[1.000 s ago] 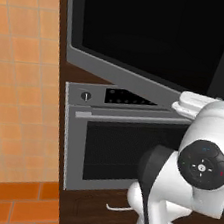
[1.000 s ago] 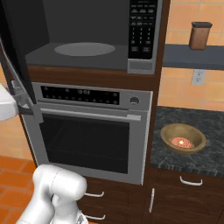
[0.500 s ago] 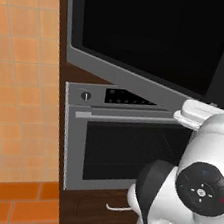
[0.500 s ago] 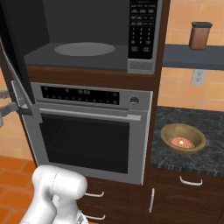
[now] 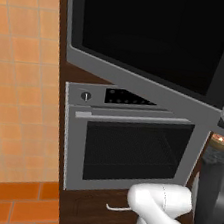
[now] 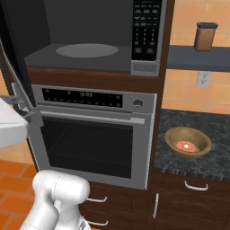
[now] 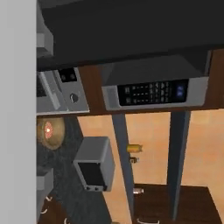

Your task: Open the microwave, place the bowl with waffle inside the microwave, then close the microwave door and turn it on.

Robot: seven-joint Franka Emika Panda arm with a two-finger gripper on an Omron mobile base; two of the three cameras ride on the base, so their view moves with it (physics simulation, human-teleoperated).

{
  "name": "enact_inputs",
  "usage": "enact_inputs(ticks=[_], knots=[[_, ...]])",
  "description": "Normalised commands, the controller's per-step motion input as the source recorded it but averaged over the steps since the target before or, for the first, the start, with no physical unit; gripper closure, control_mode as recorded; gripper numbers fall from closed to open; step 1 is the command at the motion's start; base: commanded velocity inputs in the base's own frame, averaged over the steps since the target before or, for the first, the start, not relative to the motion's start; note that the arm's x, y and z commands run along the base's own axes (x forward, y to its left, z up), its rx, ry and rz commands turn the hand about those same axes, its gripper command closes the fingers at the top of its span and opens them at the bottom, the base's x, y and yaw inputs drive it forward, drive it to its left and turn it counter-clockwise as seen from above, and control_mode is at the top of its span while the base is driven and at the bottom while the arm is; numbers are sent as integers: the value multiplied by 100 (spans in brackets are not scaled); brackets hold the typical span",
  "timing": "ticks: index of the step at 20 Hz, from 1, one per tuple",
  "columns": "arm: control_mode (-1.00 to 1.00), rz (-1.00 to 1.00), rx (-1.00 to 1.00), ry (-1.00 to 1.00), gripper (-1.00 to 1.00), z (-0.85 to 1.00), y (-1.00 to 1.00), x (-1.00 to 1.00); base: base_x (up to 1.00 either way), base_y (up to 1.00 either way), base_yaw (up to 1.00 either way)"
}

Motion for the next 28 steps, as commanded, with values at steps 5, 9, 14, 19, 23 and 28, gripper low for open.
enact_inputs(ticks=[5,9,14,19,23,28], knots=[[-100,55,31,29,-100,-21,-36,46,0,0,0],[-100,84,19,9,-100,-16,0,64,0,0,0],[-100,75,10,-7,-100,-27,7,17,0,0,0],[-100,51,0,-4,-100,-34,11,-4,0,0,0],[-100,28,3,-12,-100,-3,-21,-19,0,0,0],[-100,24,10,-22,-100,0,-34,0,0,0,0]])
